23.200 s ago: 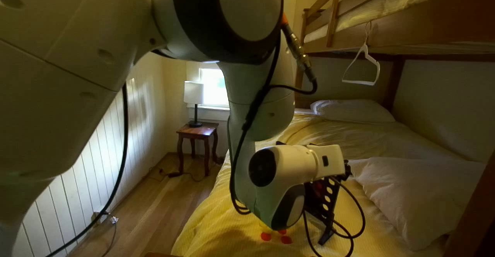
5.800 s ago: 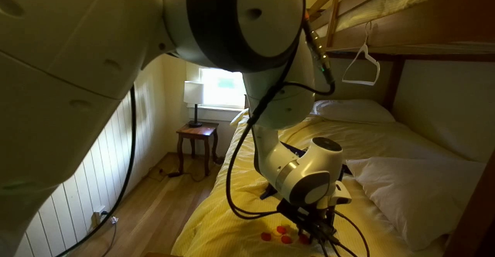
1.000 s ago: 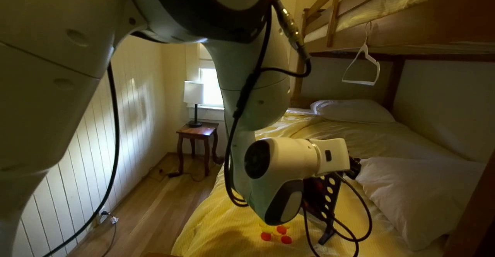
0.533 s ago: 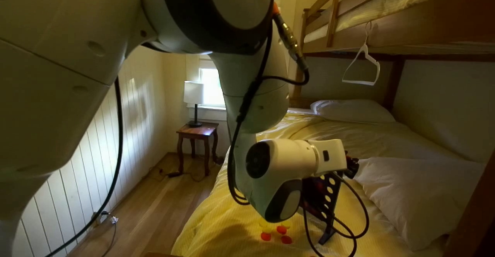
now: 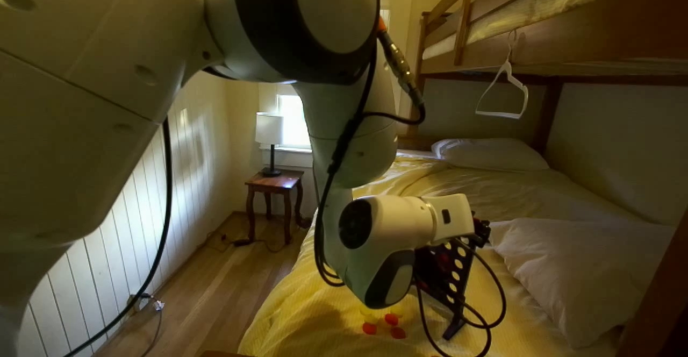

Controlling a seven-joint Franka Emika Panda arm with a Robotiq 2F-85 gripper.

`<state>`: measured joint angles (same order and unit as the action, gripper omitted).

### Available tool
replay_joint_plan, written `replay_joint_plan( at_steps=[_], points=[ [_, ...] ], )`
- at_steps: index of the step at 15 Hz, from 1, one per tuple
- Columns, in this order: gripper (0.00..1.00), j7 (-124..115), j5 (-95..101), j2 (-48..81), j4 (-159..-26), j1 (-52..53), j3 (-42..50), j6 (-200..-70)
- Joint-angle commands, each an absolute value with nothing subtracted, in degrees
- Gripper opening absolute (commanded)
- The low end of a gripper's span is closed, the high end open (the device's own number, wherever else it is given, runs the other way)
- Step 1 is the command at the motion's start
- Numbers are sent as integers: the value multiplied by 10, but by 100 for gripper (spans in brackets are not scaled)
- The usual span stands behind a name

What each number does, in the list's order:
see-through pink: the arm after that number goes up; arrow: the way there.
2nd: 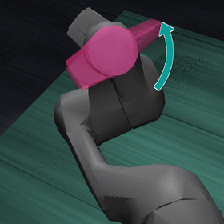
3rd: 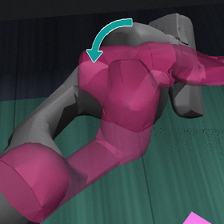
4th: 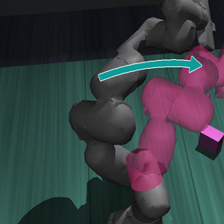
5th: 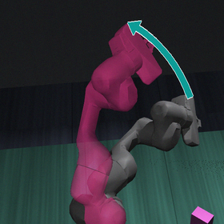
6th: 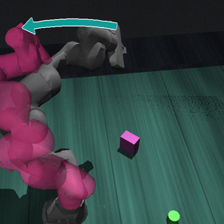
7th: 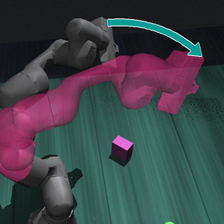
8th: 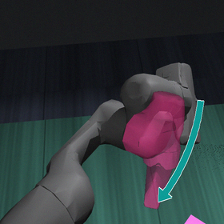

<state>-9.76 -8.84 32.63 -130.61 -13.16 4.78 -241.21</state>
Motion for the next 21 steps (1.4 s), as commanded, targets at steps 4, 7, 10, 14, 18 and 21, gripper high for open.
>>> replay_joint_plan(
  at_steps=[4, 7, 10, 14, 18, 21],
  points=[
    [9, -79, -101, 342, -1293, -118, 55, -2421],
    [9, -74, -100, 346, -1291, -116, 56, -2423],
    [9, -71, -97, 348, -1292, -117, 58, -2427],
    [9, -70, -97, 349, -1285, -117, 60, -2431],
    [9, -70, -94, 348, -1271, -118, 59, -2427],
    [9, -67, -93, 350, -1264, -117, 60, -2428]
  ],
)
